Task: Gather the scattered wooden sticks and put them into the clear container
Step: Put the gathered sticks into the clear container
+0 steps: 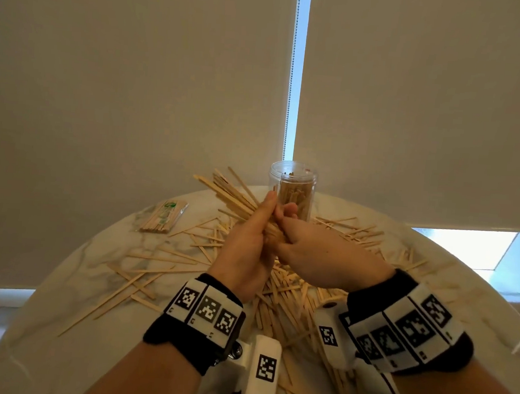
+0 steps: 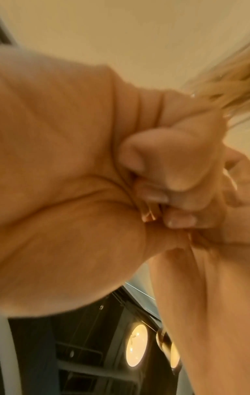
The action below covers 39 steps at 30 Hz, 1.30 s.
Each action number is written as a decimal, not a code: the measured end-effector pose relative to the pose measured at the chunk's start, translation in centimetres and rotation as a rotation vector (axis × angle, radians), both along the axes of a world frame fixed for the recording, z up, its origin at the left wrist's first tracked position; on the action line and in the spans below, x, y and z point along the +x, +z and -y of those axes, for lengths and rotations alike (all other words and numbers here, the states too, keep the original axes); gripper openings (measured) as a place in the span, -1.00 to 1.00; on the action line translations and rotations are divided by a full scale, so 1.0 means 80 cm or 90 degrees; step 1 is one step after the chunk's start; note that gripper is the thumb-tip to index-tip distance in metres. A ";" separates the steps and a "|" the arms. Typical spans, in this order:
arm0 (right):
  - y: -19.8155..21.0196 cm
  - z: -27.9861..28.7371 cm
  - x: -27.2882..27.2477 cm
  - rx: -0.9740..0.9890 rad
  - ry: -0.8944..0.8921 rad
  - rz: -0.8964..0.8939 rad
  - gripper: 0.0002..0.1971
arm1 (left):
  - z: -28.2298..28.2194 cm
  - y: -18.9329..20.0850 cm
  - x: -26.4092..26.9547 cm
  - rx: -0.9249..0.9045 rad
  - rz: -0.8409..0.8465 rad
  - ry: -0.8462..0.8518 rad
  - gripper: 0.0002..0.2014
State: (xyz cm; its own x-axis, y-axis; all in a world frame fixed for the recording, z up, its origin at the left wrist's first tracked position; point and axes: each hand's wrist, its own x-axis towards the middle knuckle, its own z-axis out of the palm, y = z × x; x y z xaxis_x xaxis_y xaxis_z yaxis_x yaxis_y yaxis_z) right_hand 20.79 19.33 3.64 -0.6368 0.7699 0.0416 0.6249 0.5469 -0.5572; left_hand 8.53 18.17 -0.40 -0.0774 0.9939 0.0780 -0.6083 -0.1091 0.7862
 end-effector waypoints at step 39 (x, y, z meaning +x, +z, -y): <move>0.036 -0.016 0.039 0.102 -0.190 0.109 -0.82 | -0.004 0.048 0.020 0.029 -0.445 0.070 -0.59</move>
